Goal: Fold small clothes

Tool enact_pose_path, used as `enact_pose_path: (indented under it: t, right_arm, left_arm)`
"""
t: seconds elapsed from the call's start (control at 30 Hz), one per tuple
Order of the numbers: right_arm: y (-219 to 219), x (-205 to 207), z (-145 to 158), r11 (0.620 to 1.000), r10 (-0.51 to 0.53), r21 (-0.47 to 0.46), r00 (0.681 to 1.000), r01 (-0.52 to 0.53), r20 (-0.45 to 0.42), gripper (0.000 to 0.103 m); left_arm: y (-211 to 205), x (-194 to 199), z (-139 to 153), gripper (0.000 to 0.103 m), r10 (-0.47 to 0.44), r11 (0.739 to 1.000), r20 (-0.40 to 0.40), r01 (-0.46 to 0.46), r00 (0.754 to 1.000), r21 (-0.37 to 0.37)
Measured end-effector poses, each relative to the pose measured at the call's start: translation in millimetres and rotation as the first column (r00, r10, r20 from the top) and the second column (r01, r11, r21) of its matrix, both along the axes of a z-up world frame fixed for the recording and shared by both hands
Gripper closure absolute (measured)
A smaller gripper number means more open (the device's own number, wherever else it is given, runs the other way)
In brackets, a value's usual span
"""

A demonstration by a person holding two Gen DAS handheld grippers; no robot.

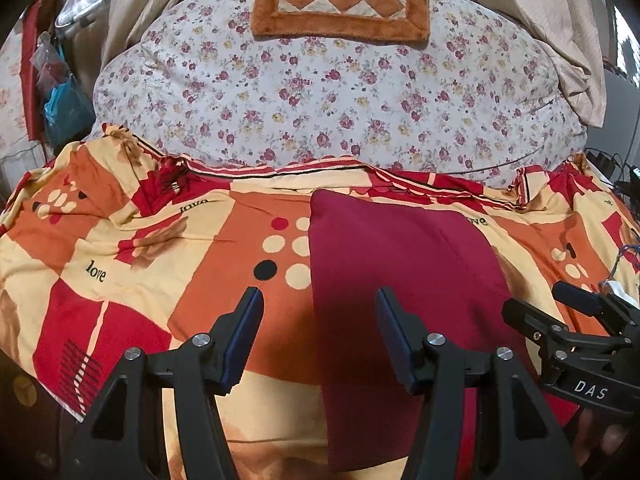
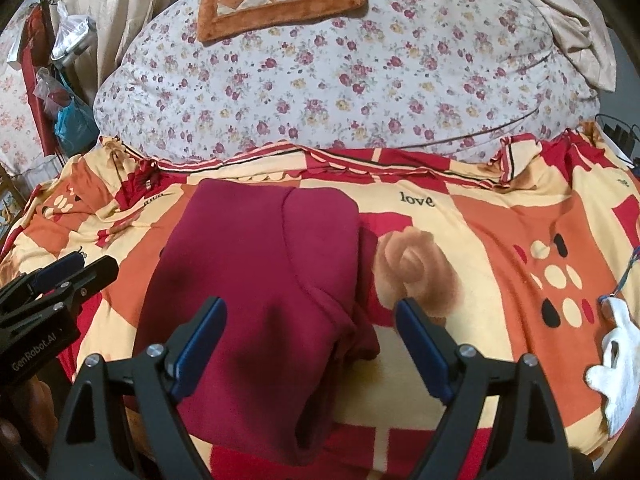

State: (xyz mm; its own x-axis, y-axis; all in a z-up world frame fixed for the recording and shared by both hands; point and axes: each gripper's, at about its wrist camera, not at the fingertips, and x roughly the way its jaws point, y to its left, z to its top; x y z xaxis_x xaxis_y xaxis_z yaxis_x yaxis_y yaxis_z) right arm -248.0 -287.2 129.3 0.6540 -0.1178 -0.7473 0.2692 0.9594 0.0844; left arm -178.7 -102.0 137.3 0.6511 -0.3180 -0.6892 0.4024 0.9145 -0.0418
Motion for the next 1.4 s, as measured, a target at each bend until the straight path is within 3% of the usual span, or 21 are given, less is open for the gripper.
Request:
enact_pose_path:
  t: [1.4]
  right_arm:
    - [-1.9, 19.0, -19.7, 1.000, 0.015, 0.018, 0.998, -0.014, -0.053, 0.013]
  left_arm:
    - [-0.1, 12.7, -13.9, 0.066, -0.004, 1.000, -0.015, 0.004, 1.000, 0.026]
